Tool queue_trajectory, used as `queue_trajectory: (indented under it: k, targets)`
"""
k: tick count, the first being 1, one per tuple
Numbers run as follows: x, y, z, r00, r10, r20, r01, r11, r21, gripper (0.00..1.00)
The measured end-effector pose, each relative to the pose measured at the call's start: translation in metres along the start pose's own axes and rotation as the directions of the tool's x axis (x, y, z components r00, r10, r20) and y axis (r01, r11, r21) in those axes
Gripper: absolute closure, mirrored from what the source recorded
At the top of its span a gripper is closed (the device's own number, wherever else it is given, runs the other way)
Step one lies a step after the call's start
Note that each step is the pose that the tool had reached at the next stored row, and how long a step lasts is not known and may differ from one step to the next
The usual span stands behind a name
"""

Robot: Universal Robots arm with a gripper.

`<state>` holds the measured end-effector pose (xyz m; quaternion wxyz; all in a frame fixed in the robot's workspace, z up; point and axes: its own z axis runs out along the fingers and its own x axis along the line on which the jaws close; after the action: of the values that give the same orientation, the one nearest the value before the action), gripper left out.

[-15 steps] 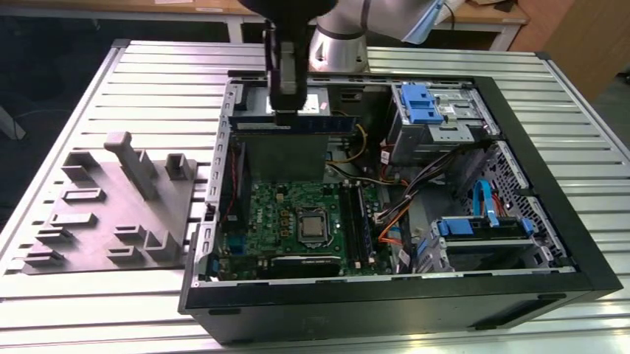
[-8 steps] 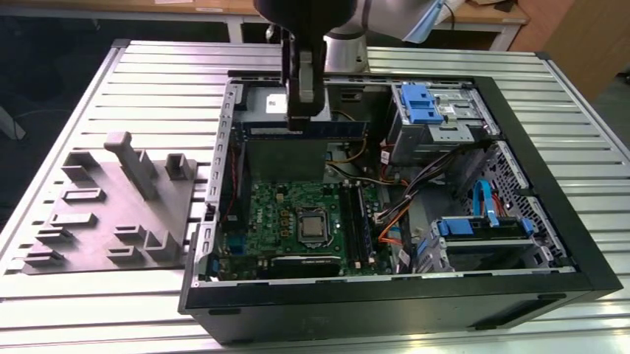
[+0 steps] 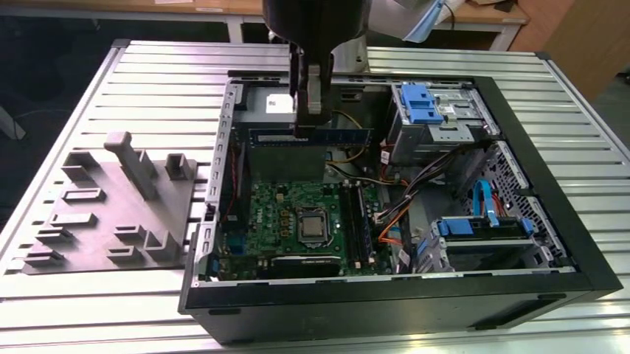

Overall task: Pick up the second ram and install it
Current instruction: 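Pick up the second ram and move it above second insertion slot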

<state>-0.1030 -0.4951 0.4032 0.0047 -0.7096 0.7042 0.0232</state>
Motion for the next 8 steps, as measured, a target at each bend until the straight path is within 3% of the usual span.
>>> queue_trajectory:
  k: [3, 8]
  targets:
    - [0.0001, -0.0001, 0.001, 1.0, 0.0, 0.0005, 0.0, 1.0, 0.0002, 0.88]
    - [0.0004, -0.0003, 0.0098, 1.0, 0.0, 0.0007, 0.0, 1.0, 0.0001, 0.88]
